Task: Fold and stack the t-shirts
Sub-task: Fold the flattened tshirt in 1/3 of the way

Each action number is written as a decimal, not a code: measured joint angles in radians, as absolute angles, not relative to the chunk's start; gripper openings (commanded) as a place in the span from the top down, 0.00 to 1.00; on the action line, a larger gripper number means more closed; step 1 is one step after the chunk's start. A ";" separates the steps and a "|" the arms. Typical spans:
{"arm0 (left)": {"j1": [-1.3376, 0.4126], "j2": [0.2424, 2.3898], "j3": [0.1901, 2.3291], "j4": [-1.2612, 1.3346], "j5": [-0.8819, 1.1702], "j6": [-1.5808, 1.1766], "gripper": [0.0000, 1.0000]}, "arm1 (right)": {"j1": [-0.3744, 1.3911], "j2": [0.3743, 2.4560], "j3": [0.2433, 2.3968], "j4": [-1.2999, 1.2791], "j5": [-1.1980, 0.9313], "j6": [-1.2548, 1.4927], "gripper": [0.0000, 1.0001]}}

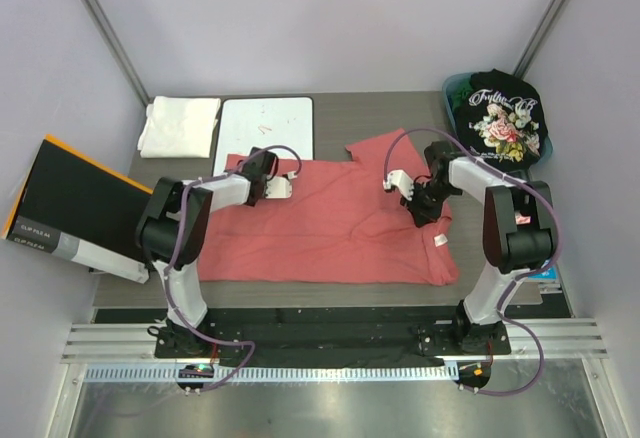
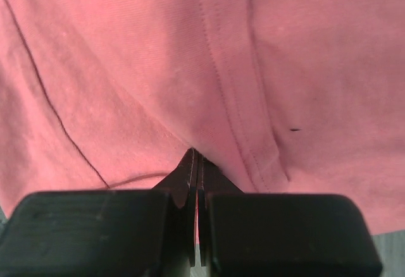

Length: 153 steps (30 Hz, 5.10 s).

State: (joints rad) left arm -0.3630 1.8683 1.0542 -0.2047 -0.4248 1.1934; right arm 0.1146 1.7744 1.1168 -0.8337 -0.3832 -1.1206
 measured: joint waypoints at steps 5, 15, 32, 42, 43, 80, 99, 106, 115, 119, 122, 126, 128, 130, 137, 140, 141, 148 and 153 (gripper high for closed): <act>-0.363 1.990 1.125 -0.163 -0.524 1.194 1.00 | 0.118 1.803 1.155 -0.786 -0.358 -1.095 0.99; -0.363 2.163 1.318 -0.023 -0.697 1.178 1.00 | 0.118 1.855 1.216 -0.624 -0.273 -1.101 0.99; -0.320 2.202 1.343 0.033 -0.802 1.132 0.66 | 0.089 1.790 1.118 -0.531 -0.199 -1.132 0.73; -0.321 2.099 1.344 0.001 -0.756 1.110 0.35 | 0.089 1.721 1.252 -0.698 -0.329 -1.065 0.46; -0.327 2.074 1.344 0.002 -0.752 1.108 0.35 | 0.093 1.722 1.293 -0.705 -0.355 -1.042 0.45; -0.400 2.051 1.327 -0.012 -0.722 1.106 0.34 | 0.149 2.352 2.006 -1.200 -0.688 -1.032 0.49; -0.406 2.062 1.341 -0.012 -0.725 1.106 0.34 | 0.183 2.197 1.831 -1.114 -0.623 -1.074 0.99; -0.411 2.064 1.341 -0.013 -0.727 1.102 0.34 | 0.214 1.856 1.533 -0.845 -0.528 -1.068 0.99; -0.421 2.080 1.346 -0.013 -0.727 1.103 0.33 | 0.247 1.864 1.396 -0.516 -0.390 -1.016 0.99; -0.421 2.086 1.356 -0.013 -0.727 1.103 0.33 | 0.264 1.865 1.323 -0.334 -0.320 -0.984 0.99; -0.421 2.086 1.359 -0.012 -0.727 1.104 0.33 | 0.274 1.858 1.238 -0.179 -0.273 -0.968 0.99; -0.421 2.088 1.359 -0.012 -0.728 1.103 0.33 | 0.292 1.840 1.144 -0.042 -0.237 -0.965 0.98; -0.421 2.091 1.361 -0.013 -0.728 1.104 0.33 | 0.297 1.829 1.129 -0.015 -0.229 -0.966 0.72; -0.421 2.095 1.361 -0.012 -0.727 1.104 0.33 | 0.300 1.819 1.129 -0.017 -0.228 -0.976 0.56; -0.421 2.098 1.361 -0.013 -0.728 1.104 0.33 | 0.291 1.797 1.170 -0.254 -0.287 -1.118 0.46; -0.421 2.098 1.361 -0.012 -0.728 1.105 0.33 | 0.280 1.798 1.200 -0.348 -0.302 -1.126 0.52; -0.421 2.098 1.362 -0.012 -0.728 1.105 0.33 | 0.276 1.801 1.219 -0.368 -0.301 -1.110 0.53; -0.422 2.098 1.362 -0.013 -0.728 1.106 0.33 | 0.239 1.936 1.496 -0.383 -0.335 -0.868 0.49; -0.424 2.098 1.362 -0.013 -0.729 1.106 0.33 | 0.225 2.131 1.818 -0.509 -0.459 -0.754 0.49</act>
State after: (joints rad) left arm -0.4240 2.0975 1.3617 -0.0132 -0.7292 1.1061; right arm 0.2253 2.1307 1.8183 -0.5091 -0.4595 -0.7540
